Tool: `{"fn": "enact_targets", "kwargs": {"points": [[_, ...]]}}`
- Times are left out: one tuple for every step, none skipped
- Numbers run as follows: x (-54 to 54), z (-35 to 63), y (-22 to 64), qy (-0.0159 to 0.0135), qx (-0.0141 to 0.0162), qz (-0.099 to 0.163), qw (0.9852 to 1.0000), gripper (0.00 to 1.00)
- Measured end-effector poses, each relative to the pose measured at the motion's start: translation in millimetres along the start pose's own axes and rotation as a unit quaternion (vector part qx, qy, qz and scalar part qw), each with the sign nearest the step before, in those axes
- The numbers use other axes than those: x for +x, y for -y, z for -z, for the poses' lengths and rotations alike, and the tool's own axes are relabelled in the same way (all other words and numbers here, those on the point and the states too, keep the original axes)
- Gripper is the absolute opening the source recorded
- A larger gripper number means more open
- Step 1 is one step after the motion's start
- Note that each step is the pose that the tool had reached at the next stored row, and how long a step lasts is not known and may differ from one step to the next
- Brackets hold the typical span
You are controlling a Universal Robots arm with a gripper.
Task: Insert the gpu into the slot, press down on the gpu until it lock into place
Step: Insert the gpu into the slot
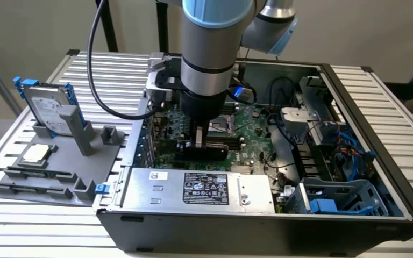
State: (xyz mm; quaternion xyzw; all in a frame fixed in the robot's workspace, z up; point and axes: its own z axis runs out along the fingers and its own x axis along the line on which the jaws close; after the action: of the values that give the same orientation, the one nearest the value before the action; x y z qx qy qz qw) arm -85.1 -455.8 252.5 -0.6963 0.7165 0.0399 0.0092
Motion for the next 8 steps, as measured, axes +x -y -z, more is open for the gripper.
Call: {"fn": "enact_targets", "kwargs": {"points": [[0.0, -0.4, 0.0, 0.0, -0.0001, 0.0, 1.0, 0.26], [0.0, -0.7, 0.0, 0.0, -0.0002, 0.0, 1.0, 0.26], [0.0, -0.8, 0.0, -0.0001, -0.0003, 0.0, 1.0, 0.26], [0.0, -0.9, 0.1, -0.0001, -0.0006, 0.0, 1.0, 0.26], [0.0, -1.0, 0.1, 0.0, -0.0008, 0.0, 1.0, 0.26], [0.0, -1.1, 0.0, 0.0002, -0.001, 0.0, 1.0, 0.26], [-0.1, -1.4, 0.0, 0.0006, -0.0009, 0.0, 1.0, 0.27], [-0.1, -1.4, 0.1, 0.0005, -0.0009, 0.0, 1.0, 0.27]]}}
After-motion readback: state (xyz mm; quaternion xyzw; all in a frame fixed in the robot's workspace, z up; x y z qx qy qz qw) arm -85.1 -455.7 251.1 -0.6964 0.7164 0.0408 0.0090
